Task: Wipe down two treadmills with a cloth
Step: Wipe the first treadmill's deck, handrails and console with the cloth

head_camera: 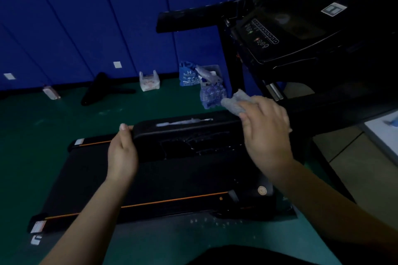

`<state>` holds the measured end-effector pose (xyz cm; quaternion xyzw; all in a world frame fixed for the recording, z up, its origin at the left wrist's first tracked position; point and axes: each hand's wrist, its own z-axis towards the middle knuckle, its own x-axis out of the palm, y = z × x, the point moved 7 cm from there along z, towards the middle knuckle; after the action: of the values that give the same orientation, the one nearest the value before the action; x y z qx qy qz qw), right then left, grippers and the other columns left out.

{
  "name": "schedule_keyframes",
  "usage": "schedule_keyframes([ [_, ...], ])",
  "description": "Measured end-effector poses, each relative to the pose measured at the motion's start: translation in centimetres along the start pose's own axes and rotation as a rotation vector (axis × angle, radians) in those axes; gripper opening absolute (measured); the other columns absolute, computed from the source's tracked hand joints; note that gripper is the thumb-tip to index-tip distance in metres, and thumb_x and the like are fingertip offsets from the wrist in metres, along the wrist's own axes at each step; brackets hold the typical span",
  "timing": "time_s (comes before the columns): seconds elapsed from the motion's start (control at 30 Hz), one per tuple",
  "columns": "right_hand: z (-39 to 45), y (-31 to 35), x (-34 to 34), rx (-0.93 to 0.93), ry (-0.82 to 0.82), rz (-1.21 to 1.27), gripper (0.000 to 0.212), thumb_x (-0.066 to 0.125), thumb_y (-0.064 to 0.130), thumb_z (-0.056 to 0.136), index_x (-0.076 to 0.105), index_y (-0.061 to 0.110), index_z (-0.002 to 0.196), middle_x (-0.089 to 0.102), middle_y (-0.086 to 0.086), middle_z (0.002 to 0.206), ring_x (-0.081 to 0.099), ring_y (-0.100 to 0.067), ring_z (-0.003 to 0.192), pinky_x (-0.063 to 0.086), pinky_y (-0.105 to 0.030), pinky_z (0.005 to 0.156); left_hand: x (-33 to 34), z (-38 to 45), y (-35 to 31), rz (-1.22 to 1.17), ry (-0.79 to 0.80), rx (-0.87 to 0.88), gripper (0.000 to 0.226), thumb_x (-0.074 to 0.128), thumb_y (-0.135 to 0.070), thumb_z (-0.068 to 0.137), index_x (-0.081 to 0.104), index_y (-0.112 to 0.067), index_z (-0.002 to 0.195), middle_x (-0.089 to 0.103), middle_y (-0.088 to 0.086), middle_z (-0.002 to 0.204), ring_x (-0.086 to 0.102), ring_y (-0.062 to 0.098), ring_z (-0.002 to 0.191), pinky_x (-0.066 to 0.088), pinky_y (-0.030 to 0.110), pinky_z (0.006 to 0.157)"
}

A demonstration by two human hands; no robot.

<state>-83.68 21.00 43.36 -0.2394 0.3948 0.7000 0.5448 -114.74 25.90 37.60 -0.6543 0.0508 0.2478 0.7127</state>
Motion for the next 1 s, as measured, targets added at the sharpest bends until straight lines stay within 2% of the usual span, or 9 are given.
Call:
schedule_keyframes([
  [0.13,-0.1,8.4,3.6,-0.053,0.028,0.097,0.034,0.046,0.026,0.092,0.063,0.025,0.12,0.06,-0.003,0.114,0.053,-0.026,0.104,0.037,-0.038,0.085,-0.4,0.8,-0.5,0.153,0.127,0.293,0.059,0.015,-0.052,0.1,0.063,-0.018,0.091,0.064,0.0,0.086,0.06,0.016,0.084,0.047,0.039,0.079],
  [0.23,-0.1,12.6,5.6,-0.087,0.065,0.111,0.036,0.041,0.031,0.093,0.063,0.025,0.12,0.059,-0.002,0.117,0.054,-0.025,0.108,0.037,-0.038,0.091,-0.3,2.1,0.5,0.284,0.307,0.406,0.061,0.019,-0.059,0.097,0.059,-0.015,0.11,0.063,0.003,0.099,0.059,0.025,0.094,0.046,0.048,0.085],
  [0.3,0.3,11.9,5.2,-0.102,0.097,0.093,0.037,0.039,0.029,0.094,0.058,0.032,0.126,0.059,0.002,0.121,0.054,-0.021,0.11,0.041,-0.04,0.095,-0.3,2.7,0.8,0.358,0.391,0.467,0.065,0.021,-0.062,0.095,0.055,-0.011,0.117,0.063,0.006,0.104,0.058,0.028,0.098,0.046,0.049,0.087],
  [0.4,0.1,7.4,2.6,-0.016,-0.045,0.052,0.038,0.032,0.025,0.099,0.057,0.033,0.127,0.061,-0.002,0.121,0.057,-0.026,0.107,0.044,-0.042,0.094,-0.3,2.8,0.5,0.42,0.475,0.537,0.074,0.022,-0.067,0.091,0.052,-0.008,0.124,0.061,0.008,0.111,0.055,0.026,0.105,0.046,0.046,0.091],
  [0.53,-0.4,7.3,3.1,0.219,-0.133,-0.056,0.039,0.031,0.03,0.1,0.064,0.021,0.118,0.061,-0.009,0.113,0.056,-0.032,0.104,0.043,-0.047,0.089,-0.2,2.4,-0.2,0.471,0.521,0.555,0.077,0.028,-0.068,0.084,0.049,-0.007,0.125,0.058,0.009,0.112,0.049,0.024,0.106,0.043,0.036,0.09],
  [0.63,-0.2,14.3,6.1,0.072,-0.058,-0.013,0.039,0.028,0.033,0.098,0.06,0.033,0.12,0.059,-0.001,0.12,0.053,-0.023,0.106,0.042,-0.041,0.09,-0.3,2.5,-0.4,0.471,0.536,0.559,0.079,0.027,-0.07,0.079,0.05,-0.007,0.12,0.059,0.012,0.107,0.05,0.026,0.102,0.041,0.036,0.086],
  [0.73,-0.7,17.6,7.0,-0.001,-0.04,0.073,0.036,0.04,0.029,0.093,0.064,0.022,0.12,0.061,-0.005,0.115,0.055,-0.024,0.105,0.041,-0.038,0.089,-0.2,2.7,-0.2,0.46,0.562,0.554,0.084,0.028,-0.07,0.077,0.049,-0.004,0.125,0.059,0.015,0.113,0.049,0.028,0.107,0.04,0.037,0.091],
  [0.93,-0.4,8.3,2.8,0.175,-0.095,-0.051,0.036,0.04,0.022,0.096,0.064,0.013,0.122,0.061,-0.013,0.111,0.057,-0.032,0.101,0.046,-0.047,0.088,-0.4,2.7,-0.1,0.4,0.572,0.523,0.081,0.032,-0.071,0.078,0.048,-0.01,0.128,0.058,0.007,0.116,0.046,0.02,0.109,0.039,0.031,0.091],
  [1.0,-0.7,9.3,3.4,0.207,-0.123,-0.053,0.035,0.04,0.022,0.096,0.063,0.013,0.121,0.06,-0.013,0.113,0.055,-0.032,0.104,0.045,-0.047,0.09,-0.4,2.6,-0.1,0.403,0.559,0.517,0.082,0.032,-0.071,0.077,0.048,-0.009,0.128,0.058,0.008,0.116,0.046,0.021,0.109,0.038,0.031,0.09],
])
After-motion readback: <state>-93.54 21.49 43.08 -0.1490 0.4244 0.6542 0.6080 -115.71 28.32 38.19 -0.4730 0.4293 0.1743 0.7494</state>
